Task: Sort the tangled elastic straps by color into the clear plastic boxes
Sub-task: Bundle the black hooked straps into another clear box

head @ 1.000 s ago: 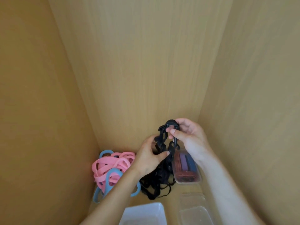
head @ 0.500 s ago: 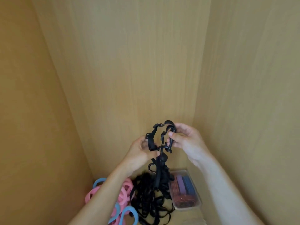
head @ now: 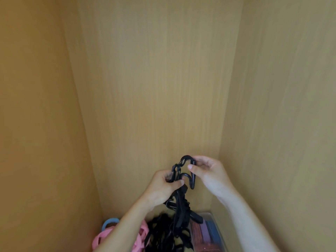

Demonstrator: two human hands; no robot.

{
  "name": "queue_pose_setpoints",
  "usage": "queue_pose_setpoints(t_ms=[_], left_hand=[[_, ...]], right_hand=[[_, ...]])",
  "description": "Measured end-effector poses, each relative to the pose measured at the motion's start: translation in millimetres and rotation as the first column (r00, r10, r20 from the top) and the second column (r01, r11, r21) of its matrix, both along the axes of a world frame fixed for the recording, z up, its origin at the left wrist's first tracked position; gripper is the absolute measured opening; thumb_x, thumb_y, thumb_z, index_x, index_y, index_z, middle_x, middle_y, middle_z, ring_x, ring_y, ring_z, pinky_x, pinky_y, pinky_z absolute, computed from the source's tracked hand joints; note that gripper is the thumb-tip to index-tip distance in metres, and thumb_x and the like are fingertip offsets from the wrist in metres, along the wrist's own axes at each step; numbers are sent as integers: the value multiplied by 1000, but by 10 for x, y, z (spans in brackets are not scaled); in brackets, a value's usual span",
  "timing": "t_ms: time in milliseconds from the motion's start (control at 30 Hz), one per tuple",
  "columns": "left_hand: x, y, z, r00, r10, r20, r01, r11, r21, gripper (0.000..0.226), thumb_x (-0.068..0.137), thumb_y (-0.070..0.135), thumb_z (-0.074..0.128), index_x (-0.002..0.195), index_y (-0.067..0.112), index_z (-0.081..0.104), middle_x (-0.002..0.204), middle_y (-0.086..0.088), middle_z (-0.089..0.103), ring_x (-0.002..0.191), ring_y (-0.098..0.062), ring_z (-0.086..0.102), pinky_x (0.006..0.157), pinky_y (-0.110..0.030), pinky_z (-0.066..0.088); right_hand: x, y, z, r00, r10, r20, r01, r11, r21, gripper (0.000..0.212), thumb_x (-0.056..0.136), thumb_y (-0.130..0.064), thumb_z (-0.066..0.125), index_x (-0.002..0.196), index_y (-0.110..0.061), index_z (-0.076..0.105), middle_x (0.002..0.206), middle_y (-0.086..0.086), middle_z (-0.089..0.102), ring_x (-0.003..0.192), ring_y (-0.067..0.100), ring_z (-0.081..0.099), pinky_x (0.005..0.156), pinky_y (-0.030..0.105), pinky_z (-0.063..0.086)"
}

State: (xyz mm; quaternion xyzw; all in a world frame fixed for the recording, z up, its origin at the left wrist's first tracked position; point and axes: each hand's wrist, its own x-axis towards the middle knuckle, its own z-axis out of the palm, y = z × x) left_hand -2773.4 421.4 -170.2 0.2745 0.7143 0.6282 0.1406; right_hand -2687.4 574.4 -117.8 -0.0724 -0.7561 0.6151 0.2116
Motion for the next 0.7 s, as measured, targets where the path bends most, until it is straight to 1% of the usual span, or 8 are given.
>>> queue_pose_setpoints(t_ms=[67, 167, 233, 300, 367, 467, 567, 700], left_hand=[[-28, -7, 20, 999, 49, -13, -48, 999, 21, 5, 92, 12, 72, 89, 14, 75, 91, -14, 77, 80, -24, 74, 84, -44, 61], [-94, -28, 65, 994, 89, -62, -88, 996, 22, 5, 92, 12, 72, 91, 14, 76, 89, -8, 78, 83, -23, 74, 85, -44, 60], [-147, -43, 87, 990, 67, -123, -73, 996, -45, 6, 93, 15, 72, 92, 15, 77, 90, -7, 78, 80, -16, 72, 86, -39, 58], [-194, -57, 102, 989, 8, -151, -26, 993, -119, 8, 93, 19, 72, 91, 22, 79, 93, -1, 79, 81, -6, 69, 85, -29, 55], [-237, -73, 116, 987, -31, -157, 5, 987, -158, 13, 93, 18, 72, 90, 29, 78, 90, 12, 78, 82, 3, 67, 82, -19, 51], [-331, -98, 96, 973, -3, -233, -71, 949, -307, 12, 92, 21, 73, 89, 32, 75, 89, 12, 75, 89, -4, 66, 87, -23, 49], [-280, -89, 48, 989, -92, -116, 45, 933, -358, 20, 87, 12, 72, 103, 24, 69, 93, 8, 73, 89, -10, 65, 79, -18, 48], [-141, 25, -82, 985, -148, -86, 101, 908, -408, 47, 81, 20, 81, 122, 28, 60, 118, 8, 64, 107, -7, 58, 87, -17, 43]], right_hand=[[0, 27, -29, 1000, -11, 25, 10, 999, 42, 25, 91, -13, 73, 88, -37, 69, 87, -15, 72, 79, -7, 65, 67, 1, 43], [-8, 62, -68, 997, -20, 70, 14, 997, 79, 17, 97, -17, 67, 98, -33, 71, 101, -9, 71, 95, 4, 65, 76, 10, 45], [-14, 81, -68, 996, -35, 87, 30, 997, 65, 15, 100, -18, 62, 110, -24, 71, 102, -3, 67, 86, 12, 67, 76, 20, 49], [-23, 92, -45, 997, -39, 66, 38, 999, 10, 14, 101, -16, 59, 109, -19, 70, 97, 2, 62, 68, 12, 65, 66, 23, 53], [-27, 107, -1, 998, -49, 30, 50, 998, -44, 12, 102, -16, 58, 104, -16, 70, 90, 5, 61, 59, 11, 61, 59, 23, 52], [-31, 133, 81, 998, -53, -21, 49, 991, -126, 13, 103, -14, 56, 105, -13, 69, 87, 8, 62, 59, 12, 59, 57, 23, 50], [-24, 137, 190, 996, -18, -85, -3, 970, -244, 15, 103, -10, 54, 107, -6, 68, 88, 13, 64, 59, 17, 60, 58, 27, 52], [-31, 128, 327, 992, 32, -124, -64, 961, -269, 19, 103, -9, 53, 116, -1, 65, 97, 18, 65, 62, 20, 64, 63, 31, 54]])
